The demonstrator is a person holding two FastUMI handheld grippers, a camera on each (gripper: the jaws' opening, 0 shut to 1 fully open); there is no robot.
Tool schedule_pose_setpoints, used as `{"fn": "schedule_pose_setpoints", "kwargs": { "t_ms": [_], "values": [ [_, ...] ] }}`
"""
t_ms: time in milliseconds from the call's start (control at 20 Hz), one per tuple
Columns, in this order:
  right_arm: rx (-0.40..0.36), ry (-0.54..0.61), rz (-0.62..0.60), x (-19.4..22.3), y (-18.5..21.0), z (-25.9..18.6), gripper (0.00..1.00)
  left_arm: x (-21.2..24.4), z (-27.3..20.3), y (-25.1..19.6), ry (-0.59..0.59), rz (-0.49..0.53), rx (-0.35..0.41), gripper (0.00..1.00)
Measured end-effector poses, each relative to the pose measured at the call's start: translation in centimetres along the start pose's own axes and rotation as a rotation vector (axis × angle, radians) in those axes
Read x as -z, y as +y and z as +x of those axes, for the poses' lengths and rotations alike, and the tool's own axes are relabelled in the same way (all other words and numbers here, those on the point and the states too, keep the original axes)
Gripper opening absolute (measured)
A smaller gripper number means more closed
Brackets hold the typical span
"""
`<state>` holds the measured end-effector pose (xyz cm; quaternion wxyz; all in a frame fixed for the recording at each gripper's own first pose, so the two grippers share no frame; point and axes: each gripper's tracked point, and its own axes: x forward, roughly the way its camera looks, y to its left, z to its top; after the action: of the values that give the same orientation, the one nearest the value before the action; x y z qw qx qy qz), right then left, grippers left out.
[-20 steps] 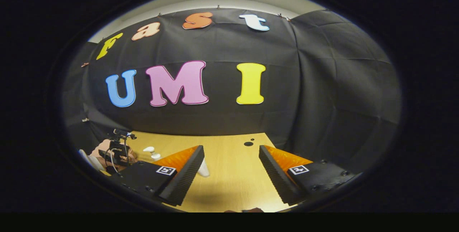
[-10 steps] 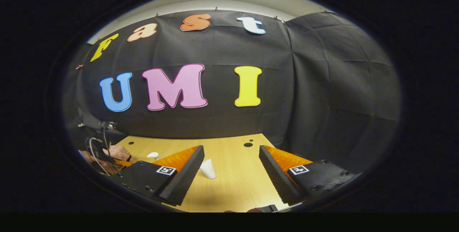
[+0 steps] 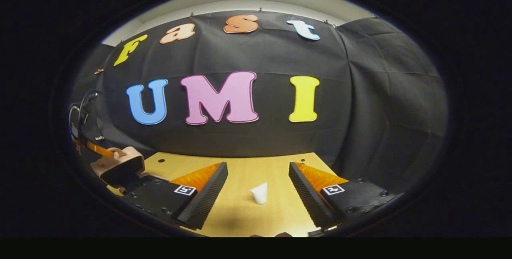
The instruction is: First open the suitcase, pack the skin care products into it, and then close the suitcase.
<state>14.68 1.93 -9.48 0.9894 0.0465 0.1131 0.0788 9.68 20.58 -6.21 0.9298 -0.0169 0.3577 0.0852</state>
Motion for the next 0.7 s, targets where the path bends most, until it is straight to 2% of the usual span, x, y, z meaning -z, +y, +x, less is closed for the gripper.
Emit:
{"fn": "schedule_pose_setpoints", "kwargs": {
  "t_ms": [50,150,250,300,350,400,450,500,700],
  "values": [
    [-0.012,-0.001,0.003,-0.1,0.8,0.1,0.98,-0.8,-0.5,2.8,-0.024,0.014,-0.057,0.09],
    [-0.025,-0.006,0.003,-0.1,1.8,0.1,0.98,-1.4,-1.2,8.8,-0.027,0.014,-0.151,0.12],
    [-0.021,-0.005,-0.008,0.0,2.1,-0.1,0.98,-1.1,-1.5,14.1,-0.019,-0.01,-0.205,0.12],
    [-0.016,-0.002,-0.014,0.1,2.2,-0.2,0.98,-0.6,-1.2,16.9,-0.014,-0.006,-0.244,0.07],
    [-0.008,0.003,-0.019,0.3,2.1,-0.4,0.98,0.1,-0.6,19.7,-0.006,0.004,-0.283,0.11],
    [0.001,0.006,-0.022,0.5,2.1,-0.6,0.98,1.0,0.2,22.4,-0.002,0.02,-0.315,0.11],
    [0.012,0.009,-0.027,0.5,2.0,-0.8,0.98,1.9,1.2,25.1,0.0,0.024,-0.35,0.16],
    [0.026,0.015,-0.032,0.7,1.9,-1.1,0.98,2.9,2.5,27.6,-0.009,0.013,-0.378,0.11],
    [0.073,0.049,-0.05,1.6,2.0,-2.1,0.98,11.2,8.1,35.4,0.098,-0.063,-0.435,0.11]
  ]
}}
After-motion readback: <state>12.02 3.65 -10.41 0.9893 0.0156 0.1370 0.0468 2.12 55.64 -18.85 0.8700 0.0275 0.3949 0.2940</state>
